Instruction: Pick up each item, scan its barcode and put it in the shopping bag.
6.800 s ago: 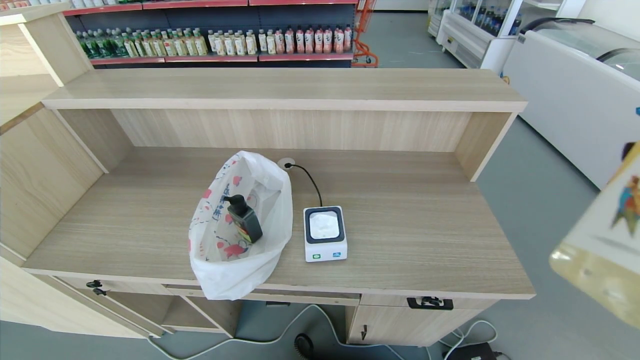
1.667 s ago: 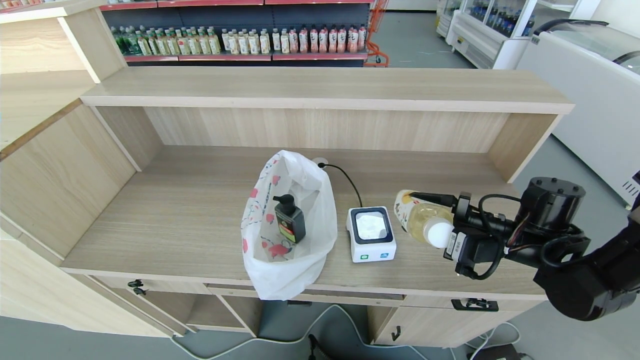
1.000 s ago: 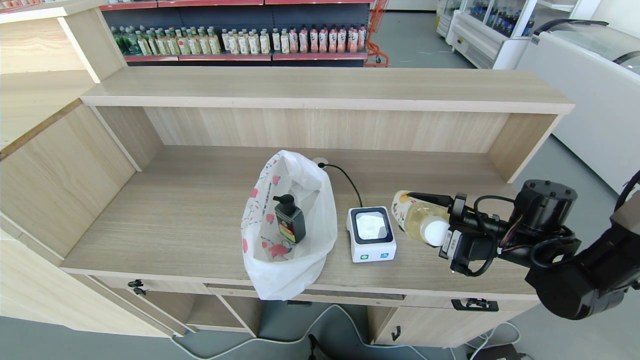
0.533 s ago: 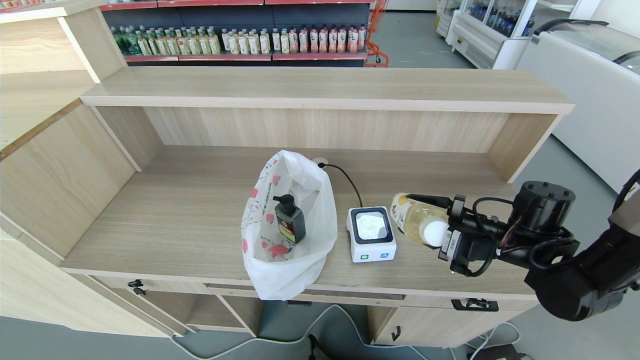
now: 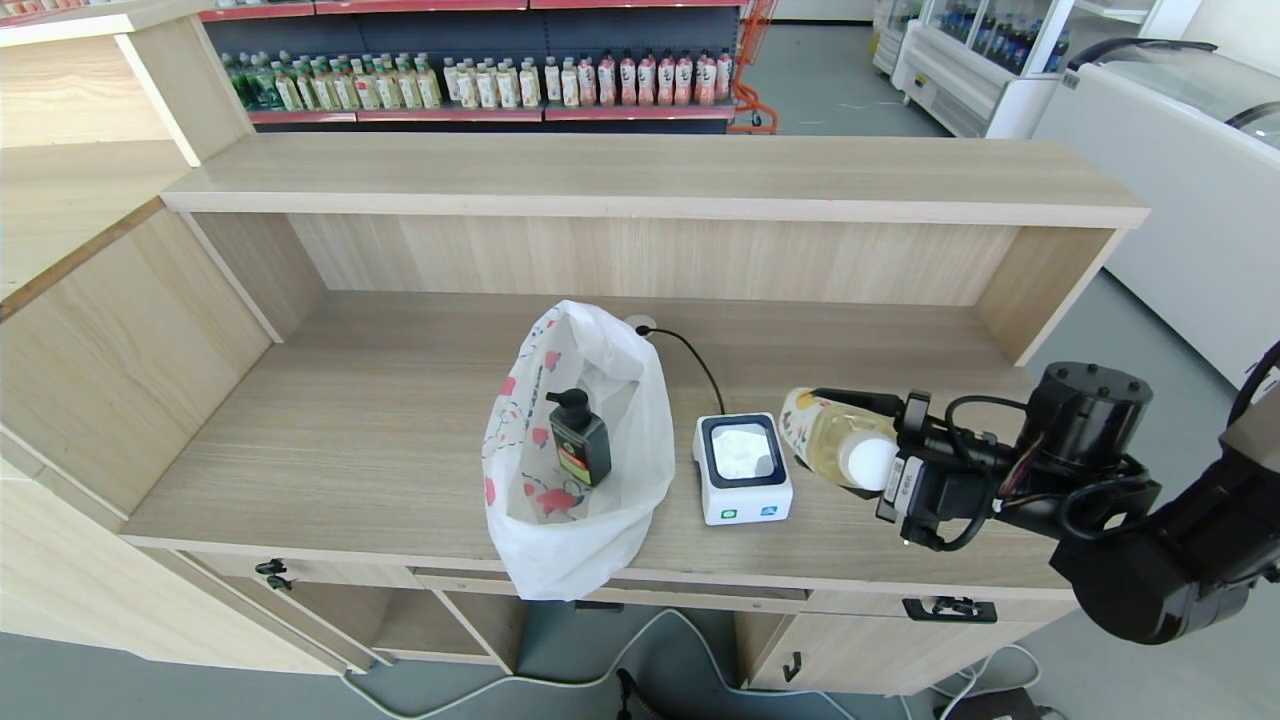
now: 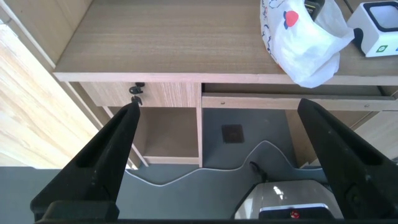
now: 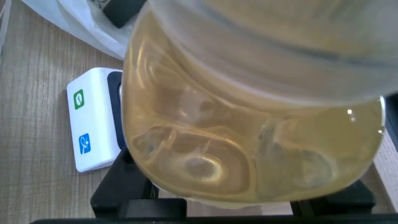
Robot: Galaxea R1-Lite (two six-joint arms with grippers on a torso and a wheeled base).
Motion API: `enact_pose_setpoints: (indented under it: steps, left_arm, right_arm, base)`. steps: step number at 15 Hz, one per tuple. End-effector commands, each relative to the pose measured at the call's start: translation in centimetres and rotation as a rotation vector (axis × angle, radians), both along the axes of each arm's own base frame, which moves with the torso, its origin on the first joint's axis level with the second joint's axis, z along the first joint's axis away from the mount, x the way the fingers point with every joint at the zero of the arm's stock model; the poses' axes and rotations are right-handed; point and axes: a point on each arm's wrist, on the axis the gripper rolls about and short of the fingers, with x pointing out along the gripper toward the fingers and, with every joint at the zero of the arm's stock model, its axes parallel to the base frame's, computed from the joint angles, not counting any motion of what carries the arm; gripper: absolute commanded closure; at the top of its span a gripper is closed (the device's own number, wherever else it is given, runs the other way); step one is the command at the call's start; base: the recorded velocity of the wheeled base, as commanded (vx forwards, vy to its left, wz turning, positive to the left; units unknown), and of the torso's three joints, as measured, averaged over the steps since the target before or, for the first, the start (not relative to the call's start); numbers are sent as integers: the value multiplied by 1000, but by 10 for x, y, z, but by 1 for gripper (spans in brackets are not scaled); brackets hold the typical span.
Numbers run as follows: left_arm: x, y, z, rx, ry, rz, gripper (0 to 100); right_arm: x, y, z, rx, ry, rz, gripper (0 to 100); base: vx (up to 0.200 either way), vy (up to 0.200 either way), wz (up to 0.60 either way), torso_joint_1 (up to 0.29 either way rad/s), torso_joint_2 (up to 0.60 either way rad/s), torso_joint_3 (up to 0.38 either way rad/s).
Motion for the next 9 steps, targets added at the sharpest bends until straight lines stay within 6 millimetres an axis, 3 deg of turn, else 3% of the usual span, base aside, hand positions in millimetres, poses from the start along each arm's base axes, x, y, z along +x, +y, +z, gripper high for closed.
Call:
enact_pose_setpoints:
  steps: [1,4,9]
  left_arm:
    - [0,0,0,0,0,0,0]
    - [0,0,0,0,0,0,0]
    - [0,0,0,0,0,1,0]
  right_arm:
    - [-3,3,6,16,-3,11,100]
    - [-5,6,12,44,-6,20,100]
    - [12,11,13,68,-11,28,100]
  base:
    - [0,0,0,0,0,0]
    - [0,0,0,0,0,0]
    - [0,0,0,0,0,0]
